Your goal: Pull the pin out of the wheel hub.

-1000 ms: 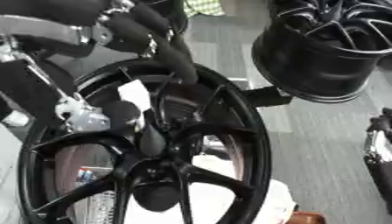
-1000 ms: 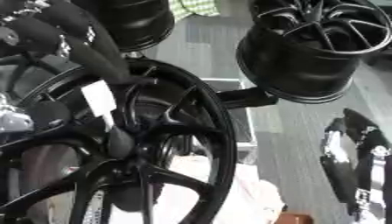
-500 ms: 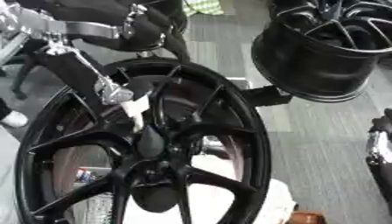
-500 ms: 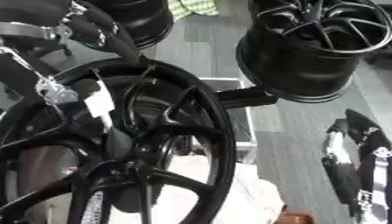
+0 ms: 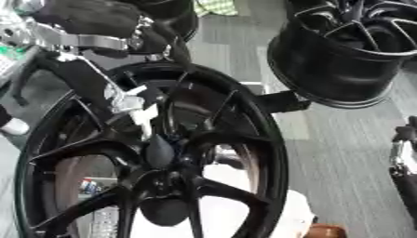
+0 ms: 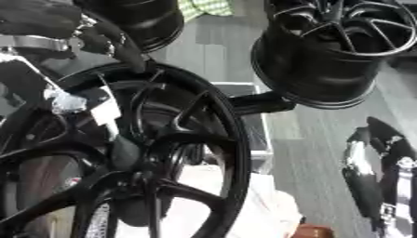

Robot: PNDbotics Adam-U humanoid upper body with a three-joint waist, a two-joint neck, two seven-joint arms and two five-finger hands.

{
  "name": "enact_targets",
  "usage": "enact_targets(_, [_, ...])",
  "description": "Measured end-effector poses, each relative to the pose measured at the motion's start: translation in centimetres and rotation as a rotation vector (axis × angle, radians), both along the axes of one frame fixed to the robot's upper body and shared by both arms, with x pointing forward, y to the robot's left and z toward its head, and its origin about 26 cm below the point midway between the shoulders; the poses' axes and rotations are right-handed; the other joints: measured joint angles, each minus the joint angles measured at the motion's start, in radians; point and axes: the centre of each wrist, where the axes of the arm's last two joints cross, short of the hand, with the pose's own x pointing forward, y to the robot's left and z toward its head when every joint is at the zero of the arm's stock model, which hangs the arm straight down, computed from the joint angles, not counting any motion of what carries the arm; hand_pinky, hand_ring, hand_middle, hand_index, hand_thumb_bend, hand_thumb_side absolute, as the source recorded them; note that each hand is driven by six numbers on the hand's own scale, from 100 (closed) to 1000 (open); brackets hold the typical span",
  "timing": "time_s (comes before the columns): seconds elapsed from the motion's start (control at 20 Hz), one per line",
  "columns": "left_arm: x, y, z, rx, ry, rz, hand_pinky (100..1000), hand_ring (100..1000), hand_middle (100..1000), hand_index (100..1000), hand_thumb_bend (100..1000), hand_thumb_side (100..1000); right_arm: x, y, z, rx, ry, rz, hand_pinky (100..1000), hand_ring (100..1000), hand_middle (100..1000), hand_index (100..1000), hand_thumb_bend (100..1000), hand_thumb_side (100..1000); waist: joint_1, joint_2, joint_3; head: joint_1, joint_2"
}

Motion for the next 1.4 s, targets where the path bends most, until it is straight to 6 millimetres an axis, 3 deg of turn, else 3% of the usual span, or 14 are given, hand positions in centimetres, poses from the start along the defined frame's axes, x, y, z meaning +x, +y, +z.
enact_targets(0.15, [0.6,0.4,0.1,0.004,-0.014,0.026,891,865,790,882,172,576,0.0,0.0,0.0,0.0,0.0,0.001,873,859,634,788,100,537,0.003,0.005,0.0,0.0,-0.005])
enact_targets(0.2, [0.8,0.6,0.0,0.006,-0.018,0.036,891,865,790,882,172,577,0.0,0.0,0.0,0.0,0.0,0.001,873,859,634,788,100,537,0.006,0.007,0.0,0.0,-0.008])
enact_targets(0.4, [1.3,1.0,0.2,0.009,-0.04,0.061,896,875,801,884,255,429,0.1,0.1,0.1,0.0,-0.004,0.003,873,859,634,788,100,538,0.012,0.014,0.0,0.0,-0.016])
enact_targets(0.5, [1.5,1.1,0.1,0.013,-0.049,0.068,898,878,804,887,278,415,0.1,0.1,0.2,0.0,-0.007,0.004,873,859,634,788,100,539,0.016,0.018,0.0,0.0,-0.018])
enact_targets(0.55, [1.5,1.2,0.1,0.015,-0.053,0.07,897,877,803,884,330,327,0.1,0.1,0.2,0.0,-0.007,0.004,873,859,634,788,100,540,0.017,0.02,0.0,0.0,-0.018])
enact_targets(0.65, [1.6,1.3,-0.2,0.022,-0.06,0.076,900,881,806,885,385,349,0.1,0.1,0.2,0.0,-0.007,0.004,873,859,634,788,100,541,0.019,0.024,-0.002,0.0,-0.021])
enact_targets(1.05, [1.3,2.2,-0.9,0.044,-0.074,0.088,904,881,801,891,370,349,0.2,0.1,0.2,0.0,-0.008,0.001,873,859,635,789,100,541,0.021,0.033,-0.003,-0.003,-0.021])
enact_targets(1.4, [-0.1,2.7,-0.4,0.055,-0.094,0.074,903,885,805,889,427,379,0.3,0.3,0.3,0.0,-0.013,0.005,873,860,635,789,100,544,0.029,0.04,-0.001,-0.01,-0.026])
